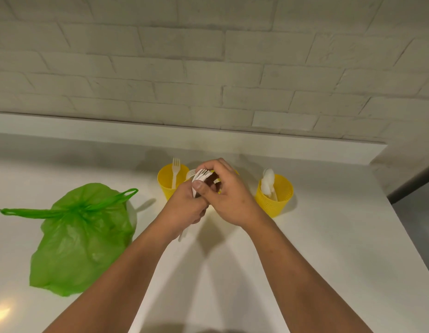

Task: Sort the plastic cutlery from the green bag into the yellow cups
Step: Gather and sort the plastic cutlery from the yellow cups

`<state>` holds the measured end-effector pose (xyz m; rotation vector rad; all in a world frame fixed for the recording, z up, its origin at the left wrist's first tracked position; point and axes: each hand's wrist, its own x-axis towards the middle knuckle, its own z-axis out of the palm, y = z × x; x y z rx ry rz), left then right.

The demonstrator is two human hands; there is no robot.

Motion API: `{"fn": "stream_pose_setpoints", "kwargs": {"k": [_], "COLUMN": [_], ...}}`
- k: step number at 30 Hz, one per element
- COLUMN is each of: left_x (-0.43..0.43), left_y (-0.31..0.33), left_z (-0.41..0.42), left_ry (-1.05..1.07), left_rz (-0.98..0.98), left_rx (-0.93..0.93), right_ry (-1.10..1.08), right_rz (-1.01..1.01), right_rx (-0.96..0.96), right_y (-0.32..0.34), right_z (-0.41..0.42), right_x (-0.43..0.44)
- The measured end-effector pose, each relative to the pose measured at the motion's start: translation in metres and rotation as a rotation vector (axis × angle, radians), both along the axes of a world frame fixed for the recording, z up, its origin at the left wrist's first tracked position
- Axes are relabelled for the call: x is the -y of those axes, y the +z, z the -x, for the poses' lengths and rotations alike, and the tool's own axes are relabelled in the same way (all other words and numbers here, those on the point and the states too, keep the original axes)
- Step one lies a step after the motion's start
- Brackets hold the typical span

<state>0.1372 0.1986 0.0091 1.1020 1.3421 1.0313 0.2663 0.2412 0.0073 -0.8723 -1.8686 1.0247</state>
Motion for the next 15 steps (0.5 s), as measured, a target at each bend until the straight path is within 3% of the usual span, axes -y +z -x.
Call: {"fn": "stream_pose_setpoints", "kwargs": {"k": [4, 8, 15], "left_x": [-0.002, -0.004, -0.001], "left_y": [0.003, 0.003, -0.005], "left_z": [0.004, 0.005, 0.019], "left_ry": [-0.056, -0.028, 0.022], "left_rz": [-0.004, -0.129, -0.144], "left_rx": [-0.006, -0.162, -0.061], "right_ry": [0.024, 0.021, -0.113], "right_rz": [0.007, 0.004, 0.008], "right_rx": [0.089, 0.22, 0.182], "right_y": [0.006, 0.012, 0.01], "right_z": [0.001, 0.004, 0.015], "right_x": [-0.01, -0.019, -0.021]}}
